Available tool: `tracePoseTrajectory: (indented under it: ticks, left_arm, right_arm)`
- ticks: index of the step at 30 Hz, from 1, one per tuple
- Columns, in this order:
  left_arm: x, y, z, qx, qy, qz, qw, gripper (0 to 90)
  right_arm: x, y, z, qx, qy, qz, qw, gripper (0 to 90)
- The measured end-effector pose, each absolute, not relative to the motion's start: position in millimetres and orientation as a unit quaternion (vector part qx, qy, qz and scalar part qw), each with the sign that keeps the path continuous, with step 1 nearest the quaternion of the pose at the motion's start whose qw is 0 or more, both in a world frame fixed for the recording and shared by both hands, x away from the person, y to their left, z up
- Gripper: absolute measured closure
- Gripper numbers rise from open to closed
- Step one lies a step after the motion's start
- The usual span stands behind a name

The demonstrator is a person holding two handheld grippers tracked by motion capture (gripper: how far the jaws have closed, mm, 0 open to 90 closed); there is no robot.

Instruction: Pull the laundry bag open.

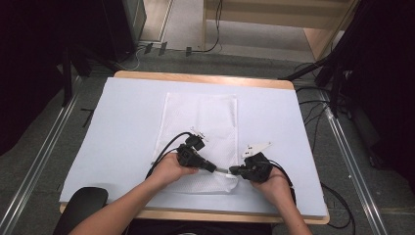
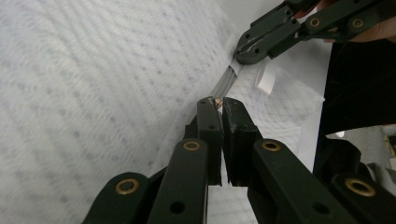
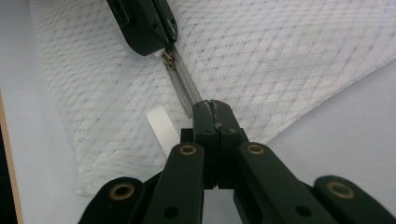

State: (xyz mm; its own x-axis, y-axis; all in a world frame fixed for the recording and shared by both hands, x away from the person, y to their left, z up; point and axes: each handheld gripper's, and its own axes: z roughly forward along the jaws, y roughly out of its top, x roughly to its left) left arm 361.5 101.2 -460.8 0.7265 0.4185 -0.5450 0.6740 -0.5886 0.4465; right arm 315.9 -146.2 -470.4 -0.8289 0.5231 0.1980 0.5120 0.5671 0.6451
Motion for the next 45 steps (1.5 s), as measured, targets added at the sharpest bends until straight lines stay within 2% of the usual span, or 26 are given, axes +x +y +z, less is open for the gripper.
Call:
tracePoseTrajectory:
  ticks: [14,45]
  left_arm:
    - [355.9,121.4,-444.9,0.878,0.308,-0.172,0.324,88.1]
    - [353.7,155.4,-441.6,0.873,0.329,-0.174,0.316,88.1]
  right_arm:
    - [318.2,-146.7,-470.5,0.289,0.886,0.363,0.0,90.0]
    - [323.1,-144.8,-469.8,0.28,0.89,0.359,-0.012,90.0]
